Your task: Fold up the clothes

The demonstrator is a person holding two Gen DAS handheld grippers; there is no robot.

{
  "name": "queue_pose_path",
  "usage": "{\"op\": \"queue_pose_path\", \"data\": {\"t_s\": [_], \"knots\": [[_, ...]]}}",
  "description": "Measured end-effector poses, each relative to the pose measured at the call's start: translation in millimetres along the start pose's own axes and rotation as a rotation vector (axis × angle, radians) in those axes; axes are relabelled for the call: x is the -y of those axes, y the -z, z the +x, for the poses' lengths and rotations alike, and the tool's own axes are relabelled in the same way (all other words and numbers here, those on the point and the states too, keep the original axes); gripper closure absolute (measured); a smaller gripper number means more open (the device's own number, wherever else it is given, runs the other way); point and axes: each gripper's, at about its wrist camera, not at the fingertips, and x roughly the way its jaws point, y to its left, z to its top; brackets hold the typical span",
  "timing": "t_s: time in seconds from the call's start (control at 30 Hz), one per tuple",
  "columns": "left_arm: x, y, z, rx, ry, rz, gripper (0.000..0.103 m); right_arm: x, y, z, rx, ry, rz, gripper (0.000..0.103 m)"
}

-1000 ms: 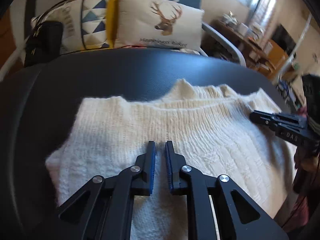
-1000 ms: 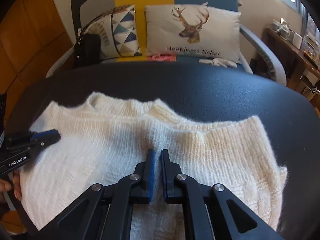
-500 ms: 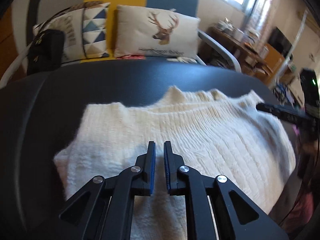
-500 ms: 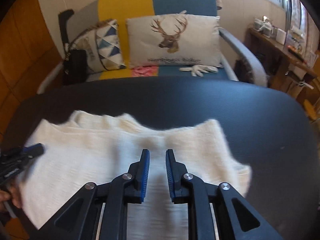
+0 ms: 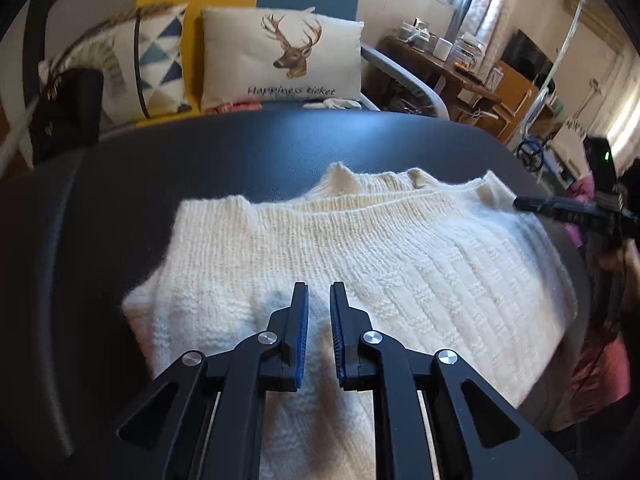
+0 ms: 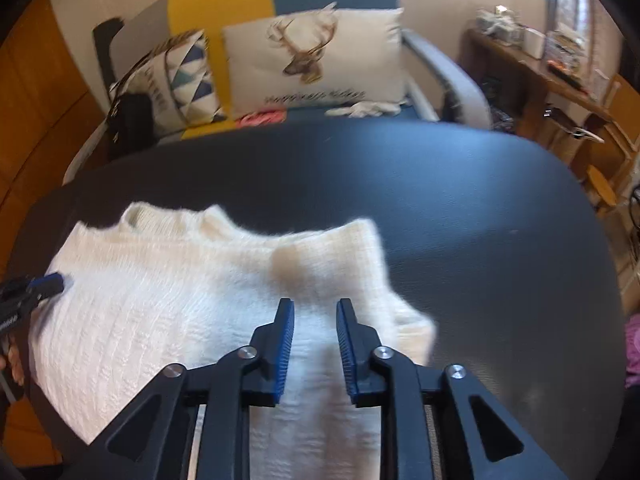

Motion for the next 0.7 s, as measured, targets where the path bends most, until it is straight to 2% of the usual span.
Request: {"op": "queue_pose_path", "data": {"t_s": [0.07, 0.13, 0.23, 0.3, 0.37, 0.43, 0.53, 0.6, 0.7], "knots": [[-5, 3, 13, -0.034, 0.001, -0.025, 0.091, 4, -2, 7, 0.013, -0.031, 0.015, 0.082], [-14, 4, 21, -0.034, 0.015, -0.082, 0.091, 1, -9, 18, 0.018, -0.035, 0.011, 0.082], [-15, 4, 23, -0.03, 0.006, -0.114, 0.091, -1, -17, 52, -0.083, 0.077, -0.013, 0.084], [-15, 6, 16, -0.017, 0.007, -0.123, 0.091, 2, -21, 45, -0.071, 0.1, 0.001, 0.085], [-15, 12, -3, 0.018, 0.017, -0.125, 0.09, 6, -17, 23, -0.063, 0.074, 0.026, 0.085], [-14, 23, -26, 0.06, 0.043, -0.122, 0.082, 15, 1, -7, -0.044, -0.006, 0.066, 0.08], [-18, 44, -50, 0.082, 0.103, -0.161, 0.079, 24, 41, -54, -0.015, -0.133, 0.143, 0.08], [-19, 60, -59, 0.091, 0.109, -0.161, 0.078, 22, 72, -76, -0.007, -0.15, 0.187, 0.076], [-10, 81, -61, 0.081, 0.097, -0.13, 0.078, 21, 107, -81, -0.039, -0.124, 0.205, 0.076]]}}
